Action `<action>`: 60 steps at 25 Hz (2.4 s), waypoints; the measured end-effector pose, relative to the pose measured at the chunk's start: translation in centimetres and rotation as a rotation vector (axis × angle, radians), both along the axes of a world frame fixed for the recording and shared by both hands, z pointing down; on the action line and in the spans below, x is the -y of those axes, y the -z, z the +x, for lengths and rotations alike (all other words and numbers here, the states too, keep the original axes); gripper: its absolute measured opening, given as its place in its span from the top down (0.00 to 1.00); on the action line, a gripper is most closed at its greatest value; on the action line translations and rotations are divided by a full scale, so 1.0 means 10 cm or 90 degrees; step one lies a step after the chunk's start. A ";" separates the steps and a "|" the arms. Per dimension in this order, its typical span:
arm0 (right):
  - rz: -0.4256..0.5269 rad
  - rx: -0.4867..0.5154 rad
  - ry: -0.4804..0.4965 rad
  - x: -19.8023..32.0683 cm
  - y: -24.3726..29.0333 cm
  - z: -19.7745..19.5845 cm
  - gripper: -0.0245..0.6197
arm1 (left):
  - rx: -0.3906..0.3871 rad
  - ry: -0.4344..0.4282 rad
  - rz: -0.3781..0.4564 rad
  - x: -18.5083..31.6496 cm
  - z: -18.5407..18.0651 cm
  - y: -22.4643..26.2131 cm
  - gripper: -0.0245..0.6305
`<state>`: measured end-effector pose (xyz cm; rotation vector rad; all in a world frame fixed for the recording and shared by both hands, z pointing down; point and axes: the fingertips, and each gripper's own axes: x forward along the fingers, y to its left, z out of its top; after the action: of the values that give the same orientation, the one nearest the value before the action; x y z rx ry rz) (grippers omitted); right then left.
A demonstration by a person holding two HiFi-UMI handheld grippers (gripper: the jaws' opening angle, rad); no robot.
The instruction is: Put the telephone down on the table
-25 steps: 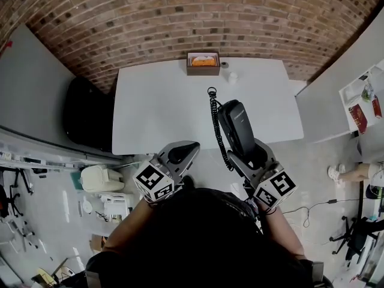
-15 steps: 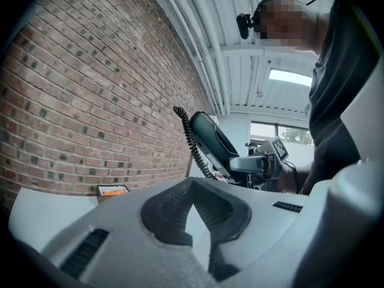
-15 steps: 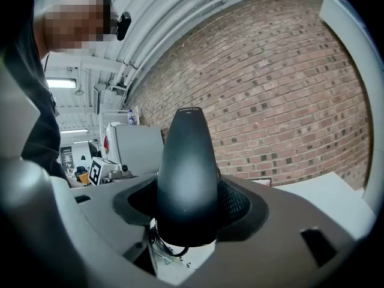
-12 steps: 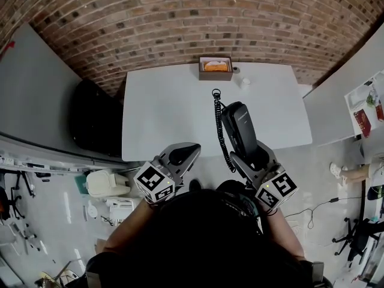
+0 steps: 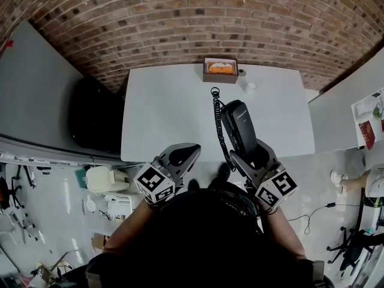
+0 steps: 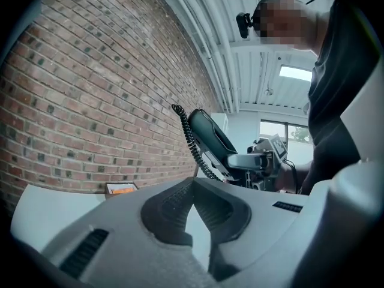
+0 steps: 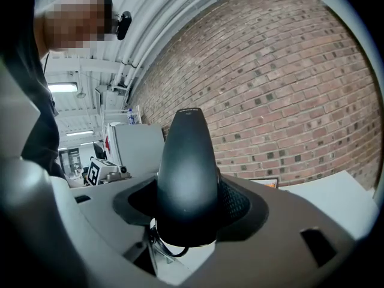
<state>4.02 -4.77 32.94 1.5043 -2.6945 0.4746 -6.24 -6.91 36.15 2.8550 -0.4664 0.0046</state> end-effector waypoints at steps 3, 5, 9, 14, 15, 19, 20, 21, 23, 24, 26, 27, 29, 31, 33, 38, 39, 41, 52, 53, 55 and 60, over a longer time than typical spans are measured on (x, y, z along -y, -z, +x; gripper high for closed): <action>0.001 -0.003 0.019 0.16 -0.01 0.14 0.55 | 0.002 0.018 0.004 0.13 0.15 0.02 0.95; 0.005 -0.006 0.036 0.27 0.01 0.24 0.55 | 0.007 0.030 0.015 0.23 0.27 0.04 0.95; 0.013 -0.006 0.066 0.45 0.06 0.47 0.55 | 0.008 0.052 0.027 0.39 0.52 0.12 0.95; 0.028 -0.003 0.105 0.68 0.13 0.74 0.55 | 0.013 0.095 0.034 0.56 0.75 0.15 0.95; 0.028 -0.002 0.111 0.72 0.13 0.80 0.55 | 0.012 0.105 0.036 0.58 0.79 0.16 0.95; 0.022 0.001 0.139 0.83 0.12 0.98 0.55 | 0.008 0.143 0.037 0.64 0.94 0.18 0.95; 0.020 0.002 0.144 0.85 0.11 1.02 0.55 | 0.006 0.154 0.035 0.65 0.97 0.17 0.95; 0.019 0.003 0.147 0.88 0.09 1.06 0.55 | 0.005 0.162 0.032 0.67 1.00 0.16 0.95; 0.012 0.005 0.149 0.93 0.06 1.11 0.55 | 0.010 0.163 0.027 0.68 1.05 0.11 0.95; 0.007 0.007 0.149 0.93 0.04 1.13 0.55 | 0.014 0.159 0.022 0.67 1.06 0.08 0.95; -0.002 0.011 0.147 0.96 0.00 1.15 0.55 | 0.019 0.158 0.012 0.70 1.06 0.02 0.95; -0.005 0.012 0.145 0.99 -0.03 1.16 0.55 | 0.018 0.160 0.011 0.73 1.06 0.01 0.95; -0.012 0.012 0.141 1.05 -0.08 1.17 0.55 | 0.014 0.163 0.005 0.81 1.08 -0.02 0.95; -0.019 0.011 0.136 1.10 -0.11 1.19 0.55 | 0.013 0.160 -0.003 0.88 1.11 -0.06 0.95; -0.026 0.011 0.132 1.16 -0.13 1.20 0.55 | 0.012 0.149 -0.007 0.95 1.14 -0.09 0.95; -0.045 0.006 0.117 1.32 -0.26 1.21 0.55 | 0.008 0.136 -0.017 1.15 1.18 -0.18 0.95; -0.050 0.007 0.113 1.36 -0.30 1.20 0.55 | 0.010 0.132 -0.017 1.19 1.18 -0.21 0.95; -0.063 0.008 0.106 1.41 -0.39 1.21 0.55 | 0.014 0.125 -0.022 1.26 1.19 -0.26 0.95; -0.139 0.009 0.098 1.74 -0.96 1.18 0.55 | 0.029 0.100 -0.068 1.46 1.26 -0.62 0.95; -0.145 0.009 0.097 1.76 -1.01 1.17 0.55 | 0.029 0.098 -0.069 1.48 1.26 -0.65 0.95; -0.156 0.006 0.098 1.82 -1.10 1.13 0.55 | 0.029 0.097 -0.072 1.53 1.23 -0.70 0.95; -0.181 -0.019 0.112 1.90 -1.34 1.02 0.55 | 0.033 0.105 -0.097 1.61 1.15 -0.84 0.95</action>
<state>14.22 -23.78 46.33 1.1814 -2.5701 0.7775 5.27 -22.99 44.60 2.6654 -0.6810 0.0803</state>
